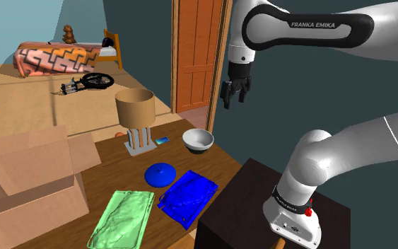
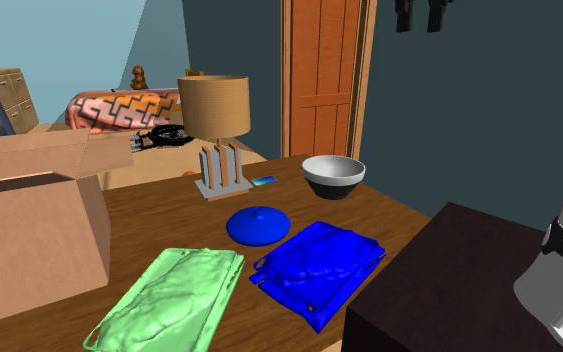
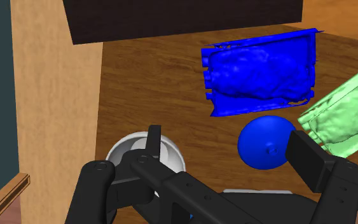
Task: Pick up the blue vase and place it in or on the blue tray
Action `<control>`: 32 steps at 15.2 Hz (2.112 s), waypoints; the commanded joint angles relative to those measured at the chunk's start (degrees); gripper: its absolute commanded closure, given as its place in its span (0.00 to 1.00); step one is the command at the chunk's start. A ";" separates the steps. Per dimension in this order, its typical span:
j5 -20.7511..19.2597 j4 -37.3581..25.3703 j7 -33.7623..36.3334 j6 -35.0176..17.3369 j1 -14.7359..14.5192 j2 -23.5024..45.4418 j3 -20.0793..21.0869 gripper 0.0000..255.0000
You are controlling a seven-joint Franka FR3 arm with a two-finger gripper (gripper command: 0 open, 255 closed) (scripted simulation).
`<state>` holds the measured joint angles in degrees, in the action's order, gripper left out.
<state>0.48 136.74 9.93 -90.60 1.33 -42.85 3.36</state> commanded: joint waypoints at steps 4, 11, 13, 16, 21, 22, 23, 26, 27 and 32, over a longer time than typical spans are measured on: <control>1.31 1.82 1.67 -5.57 -0.41 3.82 1.31 0.00; 3.70 3.29 5.31 -18.42 -1.28 15.26 4.35 0.00; 4.14 2.97 6.32 -21.93 -1.49 19.08 5.19 0.00; 4.53 1.89 7.87 -26.94 -1.78 25.14 6.38 0.00; 4.35 -1.51 10.62 -34.35 -2.22 35.91 8.11 0.00; 4.17 -2.42 11.21 -35.66 -2.33 38.13 8.39 0.00; 3.95 -3.41 11.80 -36.91 -2.46 40.36 8.64 0.00; 3.07 -6.81 13.63 -40.27 -2.96 47.12 9.19 0.00; 2.72 -8.09 14.24 -41.25 -3.19 49.38 9.29 0.00; 0.88 -15.59 17.11 -45.05 -4.73 60.68 9.28 0.00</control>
<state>1.73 122.95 26.55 -135.02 -3.12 15.42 12.72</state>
